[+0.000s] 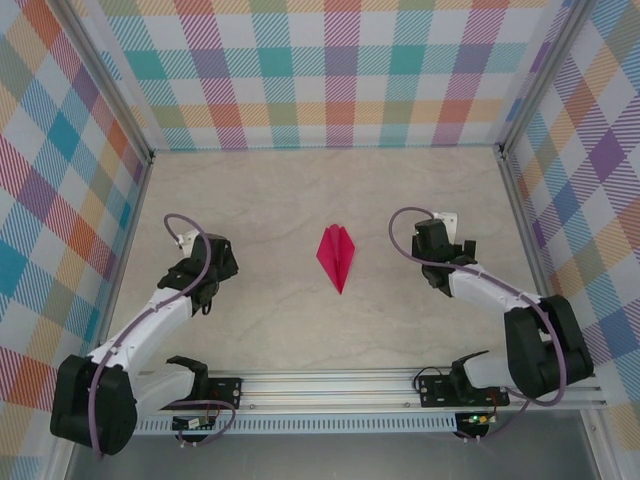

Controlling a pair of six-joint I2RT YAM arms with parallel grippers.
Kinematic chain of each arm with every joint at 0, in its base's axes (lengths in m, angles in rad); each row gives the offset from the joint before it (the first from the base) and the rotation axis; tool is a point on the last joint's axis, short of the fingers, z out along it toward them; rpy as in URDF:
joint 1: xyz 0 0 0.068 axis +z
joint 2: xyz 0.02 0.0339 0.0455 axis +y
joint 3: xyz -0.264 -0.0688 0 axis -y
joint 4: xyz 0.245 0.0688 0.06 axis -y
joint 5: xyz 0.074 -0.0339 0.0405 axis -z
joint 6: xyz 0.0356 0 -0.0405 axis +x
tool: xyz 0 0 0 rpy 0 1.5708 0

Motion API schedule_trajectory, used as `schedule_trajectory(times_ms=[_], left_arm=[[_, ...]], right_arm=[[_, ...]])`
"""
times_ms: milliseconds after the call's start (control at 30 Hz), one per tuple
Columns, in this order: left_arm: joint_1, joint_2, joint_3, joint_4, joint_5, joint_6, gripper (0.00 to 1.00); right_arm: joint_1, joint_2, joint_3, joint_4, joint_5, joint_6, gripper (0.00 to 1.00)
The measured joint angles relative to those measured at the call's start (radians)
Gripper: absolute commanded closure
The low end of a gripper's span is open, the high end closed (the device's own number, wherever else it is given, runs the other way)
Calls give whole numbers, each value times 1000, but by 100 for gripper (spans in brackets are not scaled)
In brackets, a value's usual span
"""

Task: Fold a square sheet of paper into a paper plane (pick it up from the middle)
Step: Reset both arms

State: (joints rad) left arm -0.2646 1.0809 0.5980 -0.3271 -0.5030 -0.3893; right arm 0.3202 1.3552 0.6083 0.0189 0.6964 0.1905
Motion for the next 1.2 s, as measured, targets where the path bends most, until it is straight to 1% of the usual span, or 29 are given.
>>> schedule_trajectory(times_ms=[67,167,267,500,600,733,833,967,1000,1100,1200], left_arm=[[0,22,-6,74,-19,48,0],[2,37,-42,231,-37,134,0],[14,75,-84,383,-37,206,0],[39,238,-140,661,43,314,0],[45,295,-150,775,75,352,1],[63,340,-152,866,135,398,2],[73,386,-183,1007,191,434,2],[125,458,-220,1116,276,439,1],[140,475,-220,1115,287,436,0],[179,489,-214,1113,312,420,0],[185,489,-206,1120,326,412,0]], right_arm=[[-24,33,-40,102,-51,-48,0],[-53,51,-84,222,-136,-103,0],[-98,53,-105,336,-264,-149,0],[-217,58,-191,592,-439,-192,0],[-252,106,-213,680,-500,-192,0],[-268,167,-214,724,-565,-192,0],[-273,169,-214,743,-597,-192,0],[-278,169,-214,755,-615,-192,0],[-280,169,-214,757,-619,-192,0],[-282,169,-214,759,-623,-192,0],[-282,169,-214,760,-625,-191,0]])
